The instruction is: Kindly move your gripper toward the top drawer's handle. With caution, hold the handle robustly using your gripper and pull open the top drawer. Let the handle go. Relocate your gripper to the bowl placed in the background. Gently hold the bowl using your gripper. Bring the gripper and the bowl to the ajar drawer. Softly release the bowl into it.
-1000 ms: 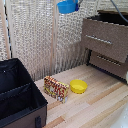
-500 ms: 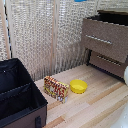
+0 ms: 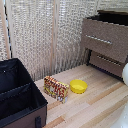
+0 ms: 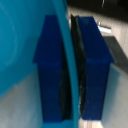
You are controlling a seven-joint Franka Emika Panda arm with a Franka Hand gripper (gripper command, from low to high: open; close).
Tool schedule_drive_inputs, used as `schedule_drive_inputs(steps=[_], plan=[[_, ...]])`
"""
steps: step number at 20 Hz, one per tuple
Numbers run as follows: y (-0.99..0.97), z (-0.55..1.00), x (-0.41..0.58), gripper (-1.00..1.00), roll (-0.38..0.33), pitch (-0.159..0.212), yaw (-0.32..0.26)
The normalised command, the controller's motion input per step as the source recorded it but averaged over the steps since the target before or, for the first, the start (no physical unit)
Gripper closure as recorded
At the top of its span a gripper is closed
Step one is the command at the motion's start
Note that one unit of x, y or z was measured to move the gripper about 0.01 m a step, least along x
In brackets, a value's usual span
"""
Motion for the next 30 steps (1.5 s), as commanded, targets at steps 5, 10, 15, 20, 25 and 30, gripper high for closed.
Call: schedule_drive_inputs(steps=[5,10,15,20,25,30], plan=[[-0.39,-0.49,-0.098,1.00,-0.045,-0.006,-0.111],[-0.14,-0.31,0.000,1.00,-0.056,0.053,-0.041],[-0.41,0.08,0.073,1.00,0.013,0.037,-0.008],[-0.21,0.02,0.106,-1.00,0.018,0.002,0.006],[0.00,0.06,0.026,-1.00,0.009,0.013,-0.003],[0.01,0.40,0.158,-1.00,0.047,0.025,-0.088]])
